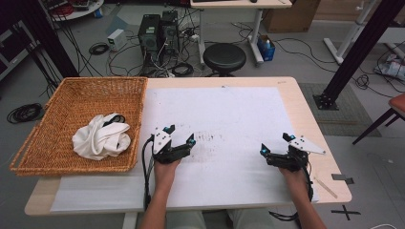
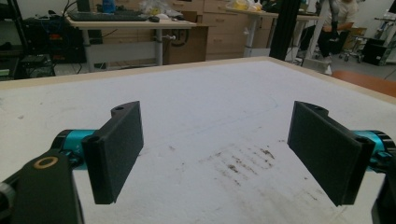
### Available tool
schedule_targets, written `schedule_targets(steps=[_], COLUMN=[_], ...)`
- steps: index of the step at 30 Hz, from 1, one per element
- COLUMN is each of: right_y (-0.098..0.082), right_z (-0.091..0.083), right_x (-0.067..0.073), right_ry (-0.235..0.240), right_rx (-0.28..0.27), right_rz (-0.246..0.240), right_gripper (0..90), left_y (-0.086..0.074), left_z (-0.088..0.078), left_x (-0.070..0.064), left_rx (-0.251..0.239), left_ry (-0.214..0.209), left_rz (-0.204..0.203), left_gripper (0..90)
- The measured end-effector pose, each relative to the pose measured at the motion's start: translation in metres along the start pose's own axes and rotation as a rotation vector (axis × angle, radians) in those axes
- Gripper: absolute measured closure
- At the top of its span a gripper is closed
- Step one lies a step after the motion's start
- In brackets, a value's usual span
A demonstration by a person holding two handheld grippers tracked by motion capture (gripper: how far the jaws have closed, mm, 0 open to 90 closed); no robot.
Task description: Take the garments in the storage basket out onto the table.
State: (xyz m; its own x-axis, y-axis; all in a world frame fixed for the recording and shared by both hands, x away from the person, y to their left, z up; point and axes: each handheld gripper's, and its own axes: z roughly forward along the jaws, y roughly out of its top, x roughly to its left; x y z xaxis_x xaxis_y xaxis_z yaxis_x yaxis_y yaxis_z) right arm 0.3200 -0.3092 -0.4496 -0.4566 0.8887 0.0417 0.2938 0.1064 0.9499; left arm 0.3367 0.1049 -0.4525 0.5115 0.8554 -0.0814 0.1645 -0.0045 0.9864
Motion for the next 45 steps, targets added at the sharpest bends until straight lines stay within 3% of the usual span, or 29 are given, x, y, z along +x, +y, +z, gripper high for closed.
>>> schedule_targets(steps=[12,17,20,28,31,33,40,45], right_y=[0.000,0.000,0.000,0.000,0.000,0.000,0.000,0.000], right_z=[0.000,0.000,0.000,0.001,0.000,0.001,0.001,0.001], right_x=[0.001,0.001,0.000,0.000,0.000,0.000,0.001,0.000], right_ry=[-0.009,0.000,0.002,0.000,0.000,-0.001,-0.005,-0.005], right_rx=[0.000,0.003,0.003,0.004,0.005,0.005,0.006,0.008], right_rz=[-0.012,-0.004,-0.001,-0.001,-0.001,0.000,-0.003,-0.005], right_gripper=[0.7,0.7,0.7,0.7,0.7,0.7,0.7,0.7], left_y=[0.000,0.004,0.015,0.071,0.092,0.105,0.134,0.147], left_z=[0.000,-0.004,-0.011,-0.029,-0.039,-0.046,-0.075,-0.096], left_x=[0.000,-0.001,-0.004,-0.006,0.002,0.012,0.064,0.095], left_rx=[0.000,0.014,-0.022,-0.131,-0.158,-0.173,-0.190,-0.194], left_ry=[-0.001,-0.003,-0.007,-0.040,-0.032,-0.020,0.088,0.158], left_rz=[0.000,-0.034,-0.036,0.022,0.062,0.066,0.050,0.067], left_gripper=[18.4,18.4,18.3,18.3,18.3,18.3,18.3,18.3])
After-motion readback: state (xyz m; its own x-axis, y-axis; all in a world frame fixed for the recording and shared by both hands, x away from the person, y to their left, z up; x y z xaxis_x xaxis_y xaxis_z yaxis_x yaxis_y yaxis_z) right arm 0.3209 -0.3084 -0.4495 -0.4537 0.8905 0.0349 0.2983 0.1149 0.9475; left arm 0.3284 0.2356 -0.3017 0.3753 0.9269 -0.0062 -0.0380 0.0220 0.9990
